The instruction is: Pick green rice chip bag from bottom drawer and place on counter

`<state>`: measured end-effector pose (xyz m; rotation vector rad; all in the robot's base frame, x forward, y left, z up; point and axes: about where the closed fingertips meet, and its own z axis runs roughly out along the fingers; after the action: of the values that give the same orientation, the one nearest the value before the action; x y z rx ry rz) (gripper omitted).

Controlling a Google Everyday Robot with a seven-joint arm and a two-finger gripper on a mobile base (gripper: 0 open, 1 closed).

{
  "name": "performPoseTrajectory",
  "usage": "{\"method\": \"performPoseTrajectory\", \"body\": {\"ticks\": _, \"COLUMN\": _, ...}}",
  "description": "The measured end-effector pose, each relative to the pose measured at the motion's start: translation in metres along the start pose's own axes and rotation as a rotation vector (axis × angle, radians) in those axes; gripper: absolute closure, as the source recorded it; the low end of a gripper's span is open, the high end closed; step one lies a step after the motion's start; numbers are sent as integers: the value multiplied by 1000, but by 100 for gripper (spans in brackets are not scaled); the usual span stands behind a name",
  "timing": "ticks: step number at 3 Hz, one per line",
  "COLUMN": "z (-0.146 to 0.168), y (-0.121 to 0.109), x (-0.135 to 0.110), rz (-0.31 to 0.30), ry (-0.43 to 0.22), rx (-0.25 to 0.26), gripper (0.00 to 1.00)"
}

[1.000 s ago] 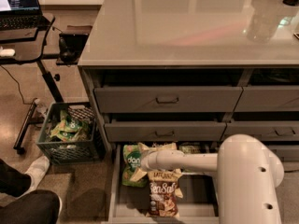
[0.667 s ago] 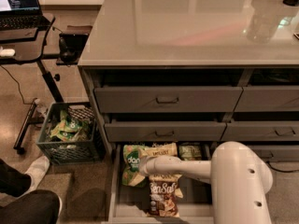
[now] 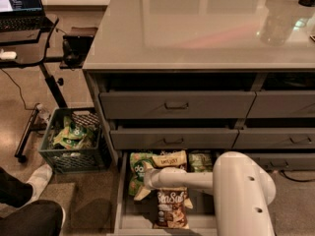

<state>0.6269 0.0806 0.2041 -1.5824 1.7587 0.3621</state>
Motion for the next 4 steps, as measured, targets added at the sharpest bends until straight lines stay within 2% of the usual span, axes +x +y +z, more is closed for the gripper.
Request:
{"method": "performPoseTrajectory", "body": {"ticks": 2, "z": 22, "y": 5, "x": 8, "rz": -45, "ry": 24, "rx": -7, "gripper": 0}}
{"method": "performPoseTrajectory", "body": {"ticks": 4, "z": 38, "y": 3, "x": 13, "rz": -72, "ry": 40, "rx": 21, "gripper": 0}}
